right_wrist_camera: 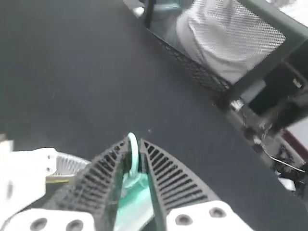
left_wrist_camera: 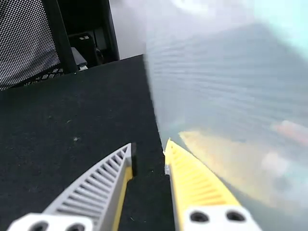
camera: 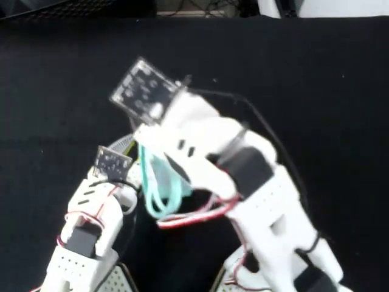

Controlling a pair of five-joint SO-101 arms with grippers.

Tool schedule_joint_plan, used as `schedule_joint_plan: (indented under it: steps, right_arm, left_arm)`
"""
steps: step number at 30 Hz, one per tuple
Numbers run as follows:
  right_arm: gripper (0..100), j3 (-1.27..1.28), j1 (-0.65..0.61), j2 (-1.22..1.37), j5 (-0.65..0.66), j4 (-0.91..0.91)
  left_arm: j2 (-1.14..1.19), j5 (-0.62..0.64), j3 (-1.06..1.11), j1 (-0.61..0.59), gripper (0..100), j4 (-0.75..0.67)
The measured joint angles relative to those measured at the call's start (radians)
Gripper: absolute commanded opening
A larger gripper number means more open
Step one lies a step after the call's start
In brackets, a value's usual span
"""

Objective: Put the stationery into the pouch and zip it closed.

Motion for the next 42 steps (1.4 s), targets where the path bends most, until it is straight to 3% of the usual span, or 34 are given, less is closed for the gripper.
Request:
schedule_joint_plan:
  steps: [9, 16, 29, 34, 39, 42]
  right_arm:
    - [1.3, -0.029, 0.0, 0.054, 0.0, -0.014]
    - [1.4, -0.175, -0.063, -0.021, 0.0, 0.265]
    - [1.3, -0.238, -0.069, -0.06, -0.002, 0.666]
    - [1.3, -0.215, 0.002, -0.058, 0.098, 0.583]
    - [1.3, -0.187, 0.15, 0.021, 0.143, 0.319]
    - [1.3, -0.17, 0.17, 0.103, 0.144, 0.183]
  left_arm:
    - [0.0, 0.0, 0.0, 0.0, 13, 0.0]
    - [0.0, 0.0, 0.0, 0.0, 13, 0.0]
    - [0.0, 0.0, 0.0, 0.0, 13, 0.0]
    - [0.0, 0.0, 0.0, 0.0, 13, 0.0]
    - [0.0, 0.0, 0.0, -0.075, 13, -0.008]
    - [0.0, 0.0, 0.0, -0.114, 13, -0.009]
